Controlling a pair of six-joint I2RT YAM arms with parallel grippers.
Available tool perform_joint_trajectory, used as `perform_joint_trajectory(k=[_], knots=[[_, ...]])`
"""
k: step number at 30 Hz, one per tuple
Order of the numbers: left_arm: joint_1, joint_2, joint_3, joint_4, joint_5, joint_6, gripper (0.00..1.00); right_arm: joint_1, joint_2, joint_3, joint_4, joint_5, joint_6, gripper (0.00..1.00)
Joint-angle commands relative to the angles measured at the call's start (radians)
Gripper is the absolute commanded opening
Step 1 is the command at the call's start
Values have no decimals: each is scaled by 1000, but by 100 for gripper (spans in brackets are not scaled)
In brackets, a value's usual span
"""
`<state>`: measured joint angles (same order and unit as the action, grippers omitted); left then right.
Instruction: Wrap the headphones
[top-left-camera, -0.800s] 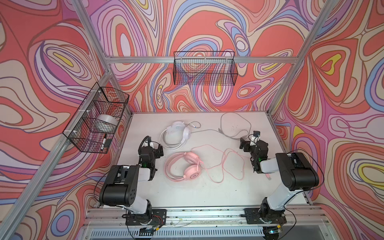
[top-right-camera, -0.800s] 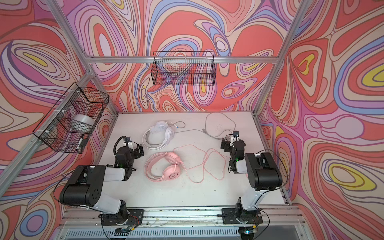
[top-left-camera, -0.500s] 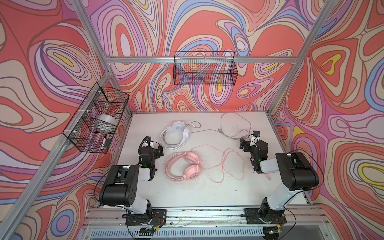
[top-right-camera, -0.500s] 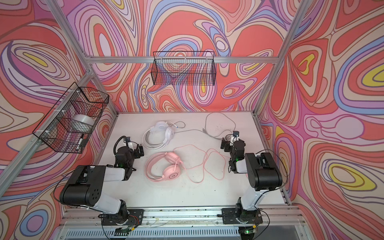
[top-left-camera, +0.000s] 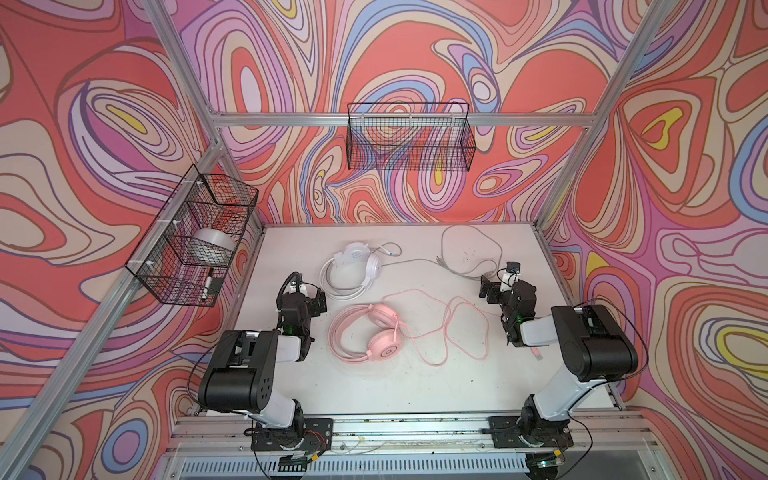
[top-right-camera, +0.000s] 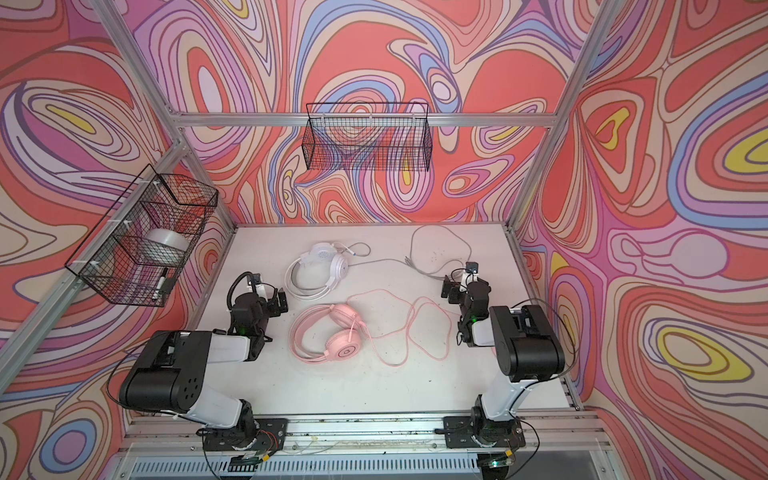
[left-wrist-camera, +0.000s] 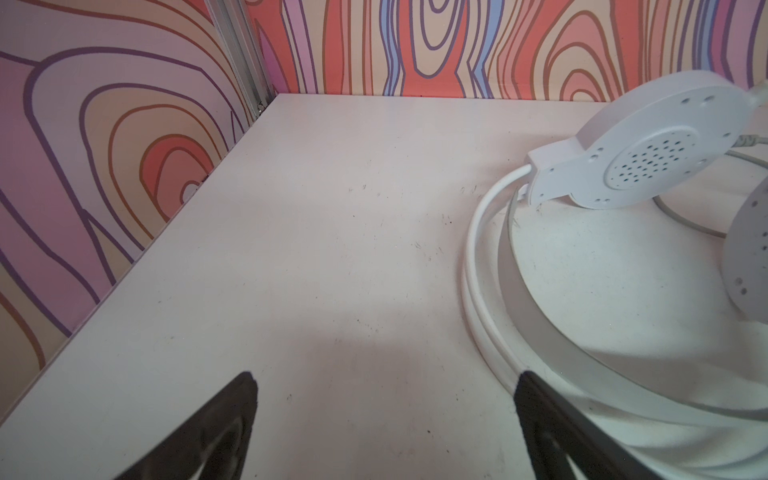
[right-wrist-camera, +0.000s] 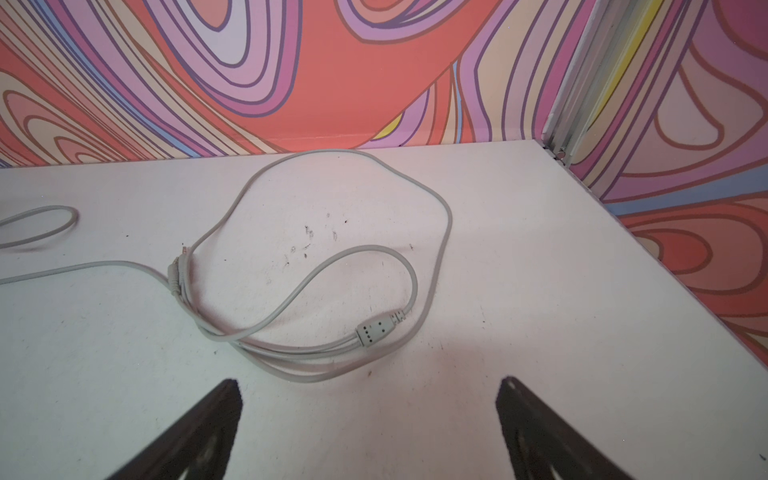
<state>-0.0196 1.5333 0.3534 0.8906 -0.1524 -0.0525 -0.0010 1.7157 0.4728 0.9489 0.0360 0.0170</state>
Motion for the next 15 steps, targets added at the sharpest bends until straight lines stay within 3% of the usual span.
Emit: perform_joint_trajectory(k=[1,15], knots=[[-2,6,18,8,15,18,100,-2,-3,3,-7,-7,3,98],[-2,-5,14,10,6,19,100,-2,-23,-20,18,-10,-2,99]])
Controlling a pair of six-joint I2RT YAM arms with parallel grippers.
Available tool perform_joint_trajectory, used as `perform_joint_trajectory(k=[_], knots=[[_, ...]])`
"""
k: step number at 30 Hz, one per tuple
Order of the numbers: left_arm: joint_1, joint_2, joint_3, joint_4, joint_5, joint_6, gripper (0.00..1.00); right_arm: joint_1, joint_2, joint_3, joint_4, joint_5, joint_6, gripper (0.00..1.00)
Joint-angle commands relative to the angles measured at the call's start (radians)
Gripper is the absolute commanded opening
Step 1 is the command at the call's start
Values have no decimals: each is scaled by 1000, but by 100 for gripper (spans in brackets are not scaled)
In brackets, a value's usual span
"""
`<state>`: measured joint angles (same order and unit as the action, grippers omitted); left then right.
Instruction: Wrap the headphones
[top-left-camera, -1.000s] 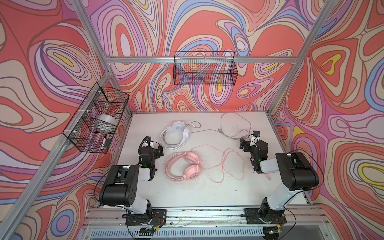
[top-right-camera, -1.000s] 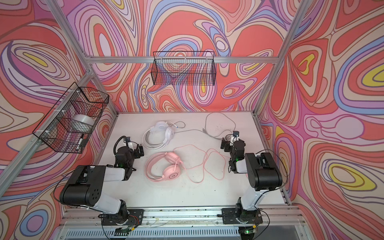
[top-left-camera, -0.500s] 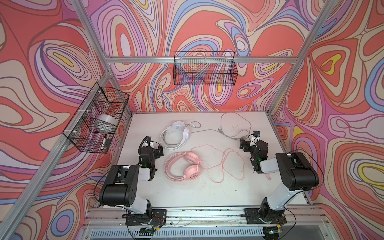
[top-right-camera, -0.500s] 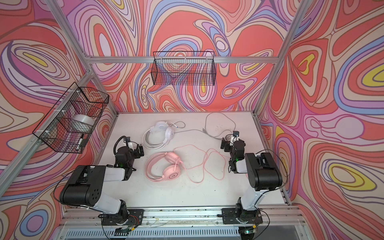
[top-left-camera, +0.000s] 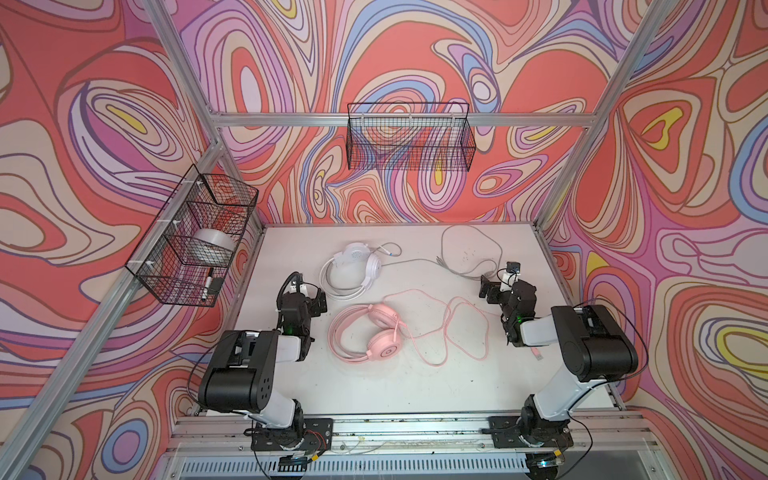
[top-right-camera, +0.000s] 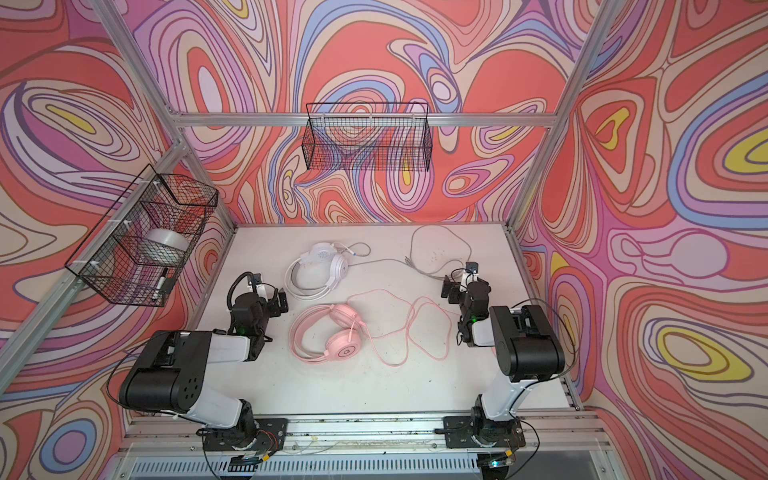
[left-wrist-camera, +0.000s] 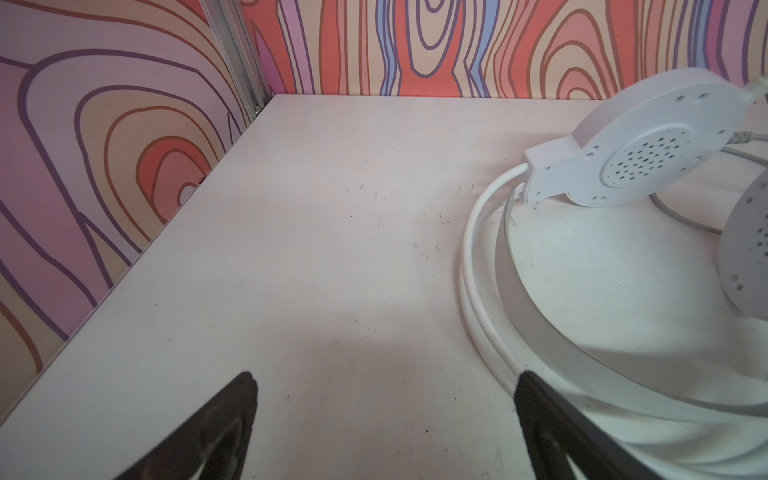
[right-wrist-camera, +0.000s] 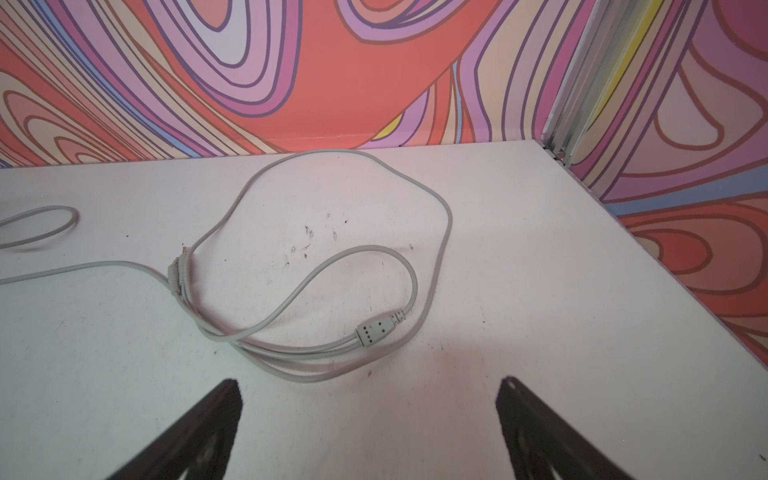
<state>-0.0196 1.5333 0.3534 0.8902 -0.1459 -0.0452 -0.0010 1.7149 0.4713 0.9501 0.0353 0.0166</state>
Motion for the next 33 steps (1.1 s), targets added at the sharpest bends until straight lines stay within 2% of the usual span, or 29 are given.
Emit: perform_joint_trajectory(k=[1,6,10,14,20,23,27,33], knots=[[-2,-28,18,-16,-10,6,100,-2,-27,-25,26,1,3,98],[-2,-188,56,-214,-7,10,100,-1,-83,-33,4,18,3,98],[-3,-345,104,-355,4,-9,100,-1,-182,-11,-120,26,5,98],[-3,-451,309,-742,88,-39,100,-1,-299,40,-308,42,66,99],[-5,-462,571,-1225,143,-153,100,-1,-384,194,-676,54,205,98],[-7,-428,676,-1411,179,-196,100,7,-396,278,-839,18,217,98],[-30,-443,709,-1523,186,-229,100,39,-425,325,-949,3,187,98],[-58,-479,703,-1673,217,-361,100,86,-467,367,-1092,14,169,99]])
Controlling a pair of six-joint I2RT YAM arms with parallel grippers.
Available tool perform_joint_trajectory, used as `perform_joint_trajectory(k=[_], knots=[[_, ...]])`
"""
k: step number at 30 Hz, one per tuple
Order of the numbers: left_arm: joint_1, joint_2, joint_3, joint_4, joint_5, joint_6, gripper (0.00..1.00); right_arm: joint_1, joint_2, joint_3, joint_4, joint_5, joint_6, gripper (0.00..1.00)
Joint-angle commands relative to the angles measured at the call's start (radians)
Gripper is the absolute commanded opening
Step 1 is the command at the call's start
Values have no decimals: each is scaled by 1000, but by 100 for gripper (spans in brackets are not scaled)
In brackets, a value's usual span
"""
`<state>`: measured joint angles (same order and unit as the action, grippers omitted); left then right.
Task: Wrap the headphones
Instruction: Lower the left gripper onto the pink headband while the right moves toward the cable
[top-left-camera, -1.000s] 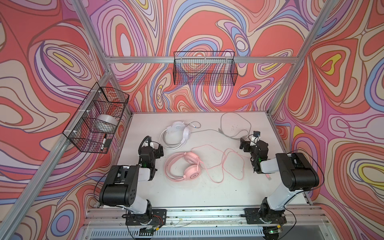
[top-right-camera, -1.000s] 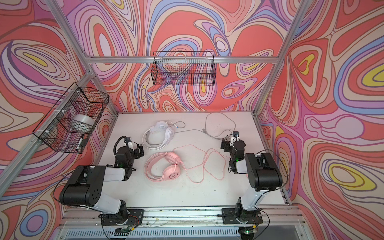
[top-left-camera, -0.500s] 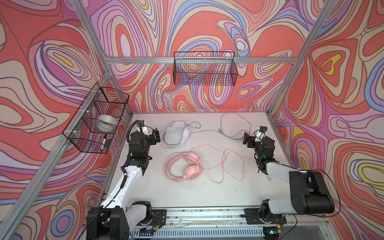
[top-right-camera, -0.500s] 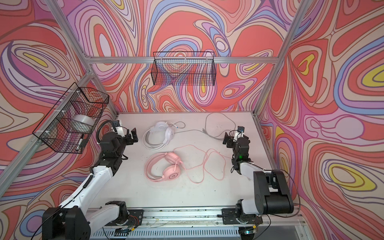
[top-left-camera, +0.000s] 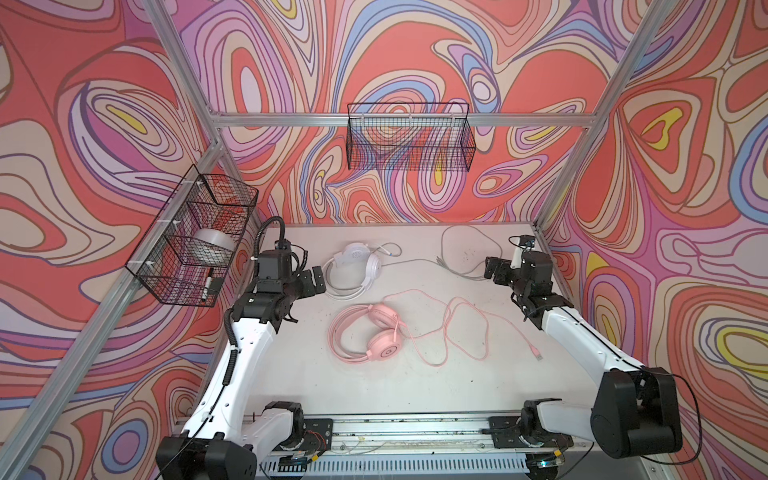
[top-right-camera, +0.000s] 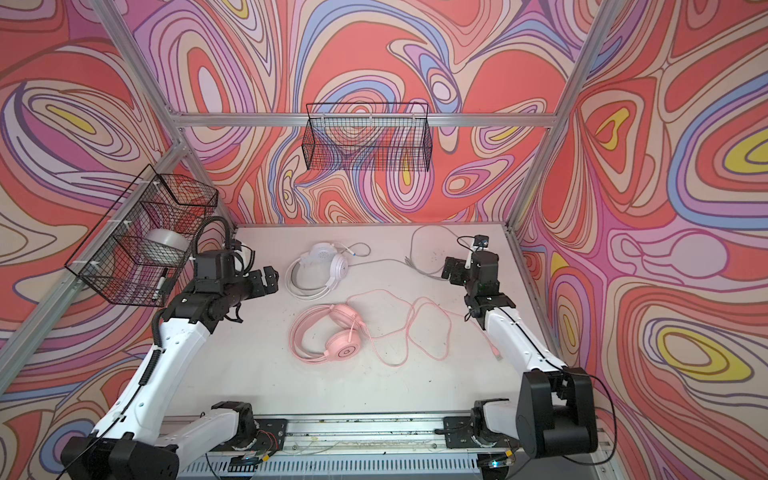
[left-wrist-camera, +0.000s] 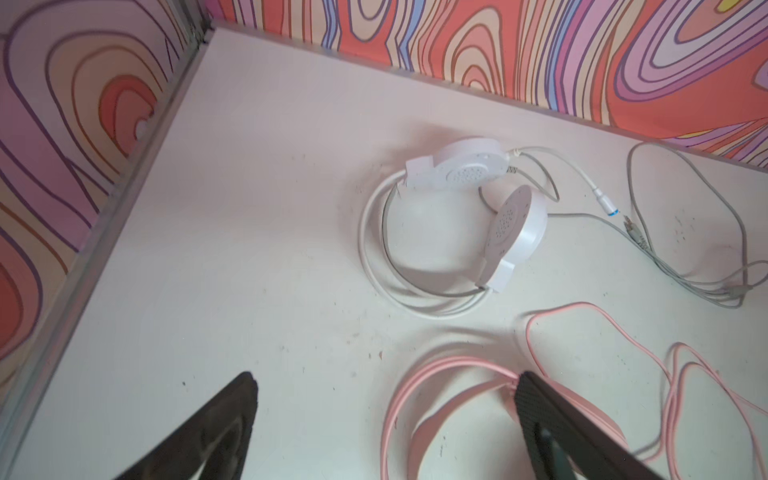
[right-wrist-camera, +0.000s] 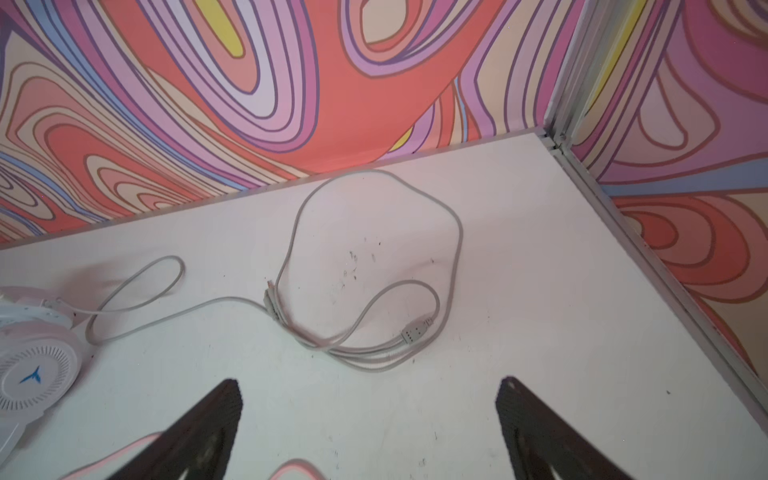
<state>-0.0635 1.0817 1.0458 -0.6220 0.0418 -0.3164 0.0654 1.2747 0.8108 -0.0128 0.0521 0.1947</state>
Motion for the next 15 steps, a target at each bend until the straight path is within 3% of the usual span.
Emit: perform_joint_trajectory(k=[1,9,15], knots=[[-26,-30,10,-188,29,-110,100,29,-33,30,-146,-4,-13,99],[-157,-21,-33,-344,-46,-250,100,86,-44,47,-235,-13,-14,99],[-180,-63,-129,-348,-10,-343,100,111,-43,39,-248,-55,-2,98]])
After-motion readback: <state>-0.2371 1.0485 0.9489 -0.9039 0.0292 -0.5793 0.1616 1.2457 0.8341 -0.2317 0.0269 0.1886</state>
